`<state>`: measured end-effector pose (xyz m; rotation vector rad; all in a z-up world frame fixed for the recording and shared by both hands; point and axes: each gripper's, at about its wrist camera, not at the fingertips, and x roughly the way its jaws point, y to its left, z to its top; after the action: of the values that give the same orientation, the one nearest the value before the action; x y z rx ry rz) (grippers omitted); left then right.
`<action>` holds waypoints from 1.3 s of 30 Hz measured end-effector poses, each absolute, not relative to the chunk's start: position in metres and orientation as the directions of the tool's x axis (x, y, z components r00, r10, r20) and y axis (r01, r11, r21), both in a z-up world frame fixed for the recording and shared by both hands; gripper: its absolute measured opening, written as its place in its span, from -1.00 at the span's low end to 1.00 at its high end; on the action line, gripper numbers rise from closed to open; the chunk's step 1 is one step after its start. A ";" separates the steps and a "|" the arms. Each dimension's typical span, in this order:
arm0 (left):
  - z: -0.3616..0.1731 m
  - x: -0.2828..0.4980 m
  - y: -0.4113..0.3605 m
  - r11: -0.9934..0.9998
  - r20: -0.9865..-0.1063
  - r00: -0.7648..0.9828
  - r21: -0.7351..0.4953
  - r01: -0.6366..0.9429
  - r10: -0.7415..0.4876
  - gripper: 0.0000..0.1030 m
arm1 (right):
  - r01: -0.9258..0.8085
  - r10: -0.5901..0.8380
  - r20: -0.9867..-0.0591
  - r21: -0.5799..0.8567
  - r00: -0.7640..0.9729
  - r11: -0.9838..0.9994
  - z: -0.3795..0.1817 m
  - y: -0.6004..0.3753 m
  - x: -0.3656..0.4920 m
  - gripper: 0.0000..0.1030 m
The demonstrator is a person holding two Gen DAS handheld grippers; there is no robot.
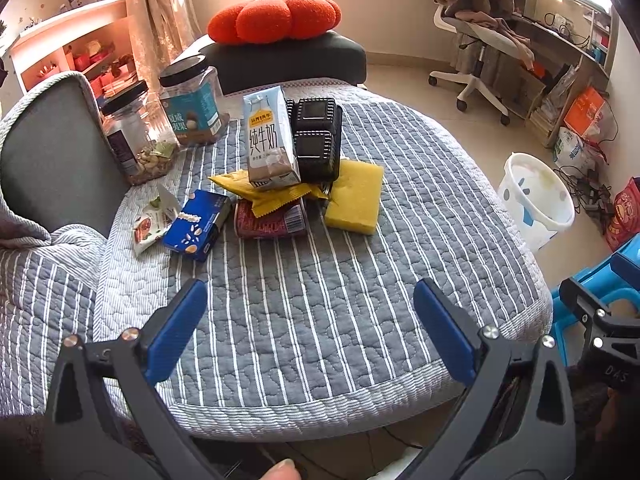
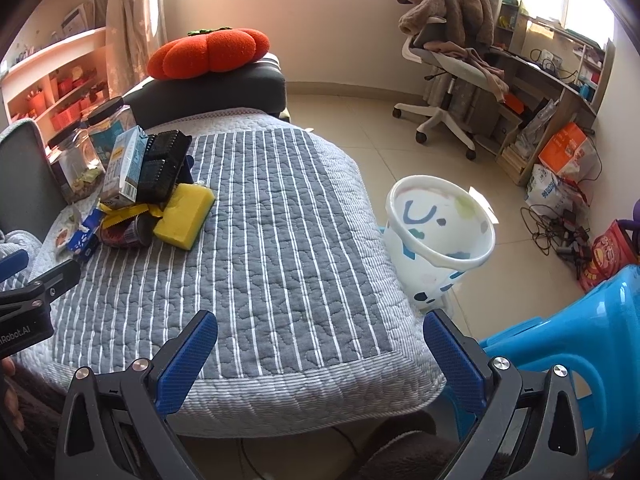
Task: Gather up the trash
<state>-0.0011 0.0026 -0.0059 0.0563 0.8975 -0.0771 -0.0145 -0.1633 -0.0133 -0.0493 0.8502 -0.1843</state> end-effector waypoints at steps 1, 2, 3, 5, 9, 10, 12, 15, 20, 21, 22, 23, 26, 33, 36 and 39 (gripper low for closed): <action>-0.006 -0.001 0.002 0.996 -0.782 0.621 0.019 0.092 -0.043 0.99 | 0.142 -0.185 -0.742 -0.121 0.645 0.982 -0.014 -0.163 -0.014 1.00; -0.006 -0.001 0.002 0.995 -0.782 0.622 0.020 0.094 -0.043 0.99 | 0.142 -0.187 -0.741 -0.124 0.644 0.982 -0.014 -0.163 -0.014 1.00; -0.006 -0.001 0.002 0.995 -0.782 0.622 0.019 0.095 -0.044 0.99 | 0.142 -0.189 -0.741 -0.126 0.645 0.982 -0.014 -0.163 -0.014 1.00; -0.006 0.000 0.004 0.995 -0.783 0.619 0.009 0.096 -0.053 0.99 | 0.144 -0.185 -0.741 -0.119 0.645 0.982 -0.014 -0.164 -0.014 1.00; -0.006 0.004 0.009 0.994 -0.798 0.596 -0.034 0.101 -0.088 0.99 | 0.144 -0.166 -0.749 -0.095 0.641 0.985 -0.012 -0.167 -0.013 1.00; -0.006 0.006 0.010 0.994 -0.801 0.591 -0.044 0.101 -0.095 0.99 | 0.145 -0.161 -0.751 -0.087 0.641 0.986 -0.011 -0.168 -0.013 1.00; -0.005 0.013 0.015 0.991 -0.810 0.573 -0.068 0.116 -0.123 0.99 | 0.144 -0.137 -0.755 -0.057 0.642 0.988 -0.005 -0.171 -0.011 1.00; 0.006 0.027 0.020 0.985 -0.817 0.558 -0.073 0.154 -0.147 0.99 | 0.111 -0.091 -0.769 -0.027 0.632 0.993 0.009 -0.174 -0.003 1.00; 0.031 0.056 0.034 0.983 -0.794 0.590 -0.046 0.177 -0.143 0.99 | 0.019 -0.039 -0.787 -0.034 0.616 0.999 0.035 -0.170 0.015 1.00; 0.032 0.065 0.036 0.983 -0.802 0.581 -0.040 0.178 -0.138 0.99 | 0.001 -0.030 -0.791 -0.037 0.611 0.999 0.040 -0.169 0.021 1.00; 0.031 0.076 0.038 0.984 -0.814 0.565 -0.038 0.177 -0.133 0.99 | -0.020 -0.019 -0.796 -0.039 0.605 0.999 0.045 -0.167 0.028 1.00; 0.029 0.086 0.040 0.984 -0.827 0.547 -0.040 0.175 -0.131 0.99 | -0.035 -0.010 -0.801 -0.038 0.599 0.999 0.049 -0.167 0.036 1.00; 0.012 0.116 0.051 0.987 -0.851 0.507 -0.075 0.139 -0.136 0.99 | -0.041 -0.007 -0.812 -0.037 0.583 0.998 0.052 -0.167 0.061 1.00; -0.025 0.150 0.066 0.979 -0.866 0.457 -0.174 0.101 -0.201 0.72 | 0.018 -0.061 -0.882 -0.059 0.468 0.998 -0.006 -0.176 0.109 1.00; -0.030 0.161 0.066 0.977 -0.860 0.463 -0.187 0.103 -0.213 0.72 | -0.007 -0.042 -0.896 -0.050 0.442 0.999 -0.015 -0.170 0.124 1.00; -0.037 0.174 0.067 0.968 -0.862 0.442 -0.236 0.087 -0.249 0.56 | 0.000 -0.031 -0.897 -0.034 0.442 0.999 -0.017 -0.162 0.139 1.00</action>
<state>0.1741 0.0668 -0.0368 -0.1653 1.0945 -0.2096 0.1389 -0.1620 -0.0165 -0.0304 1.1132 -0.0195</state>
